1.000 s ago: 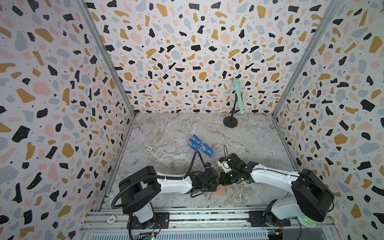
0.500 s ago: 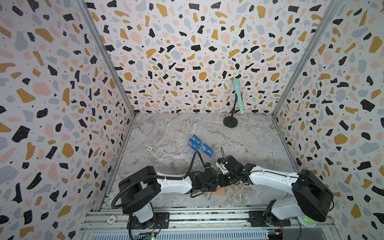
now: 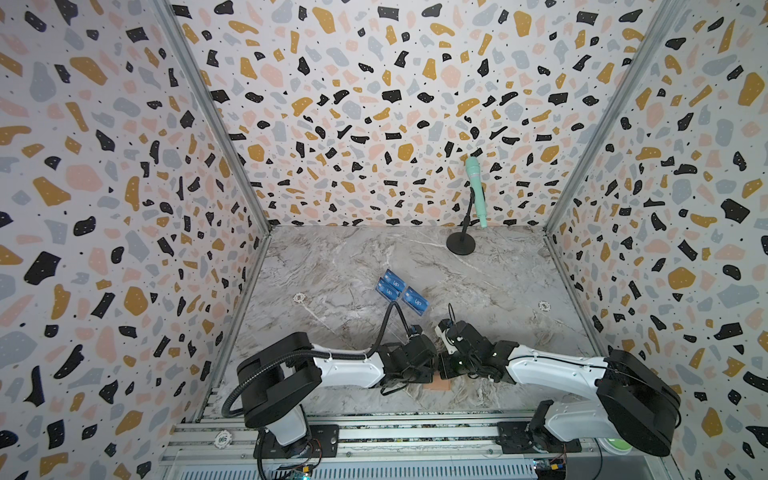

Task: Put the credit cards into the card holder

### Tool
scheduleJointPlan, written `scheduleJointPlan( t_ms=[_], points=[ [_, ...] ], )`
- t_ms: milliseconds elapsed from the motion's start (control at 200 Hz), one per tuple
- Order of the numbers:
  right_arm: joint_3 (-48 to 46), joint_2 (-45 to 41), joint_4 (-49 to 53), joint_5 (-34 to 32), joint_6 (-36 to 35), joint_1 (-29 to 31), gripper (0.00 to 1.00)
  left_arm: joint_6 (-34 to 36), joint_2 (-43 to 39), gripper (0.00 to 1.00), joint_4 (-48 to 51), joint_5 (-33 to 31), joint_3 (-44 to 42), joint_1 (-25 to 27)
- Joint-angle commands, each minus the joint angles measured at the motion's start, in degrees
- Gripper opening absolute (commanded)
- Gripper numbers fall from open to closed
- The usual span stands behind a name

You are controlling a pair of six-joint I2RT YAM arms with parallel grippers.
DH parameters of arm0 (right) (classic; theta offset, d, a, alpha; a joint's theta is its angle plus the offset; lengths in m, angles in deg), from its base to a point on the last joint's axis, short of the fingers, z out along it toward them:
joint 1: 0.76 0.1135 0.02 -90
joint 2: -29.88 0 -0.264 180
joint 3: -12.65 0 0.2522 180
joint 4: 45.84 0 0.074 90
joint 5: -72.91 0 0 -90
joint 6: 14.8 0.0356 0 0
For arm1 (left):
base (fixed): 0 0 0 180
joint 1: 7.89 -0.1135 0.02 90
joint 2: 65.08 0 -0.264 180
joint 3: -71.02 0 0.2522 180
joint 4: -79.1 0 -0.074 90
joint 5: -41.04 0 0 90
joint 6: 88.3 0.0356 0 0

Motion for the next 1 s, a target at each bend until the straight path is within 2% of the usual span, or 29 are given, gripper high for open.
scheduleJointPlan(
  t_ms=[0, 300, 991],
  points=[
    [-4.8, 2.1, 7.8, 0.6, 1.3, 1.5, 0.0, 0.1, 2.9, 0.33, 4.6, 0.5, -1.2, 0.6],
    [-8.8, -0.9, 7.0, -0.3, 3.7, 2.0, 0.0, -0.6, 2.8, 0.33, 4.6, 0.0, -1.6, 0.6],
    [-14.2, -4.2, 6.0, -2.1, 4.5, 3.5, 0.0, -2.4, 3.5, 0.33, 5.3, -1.4, -1.9, 0.6]
  ],
)
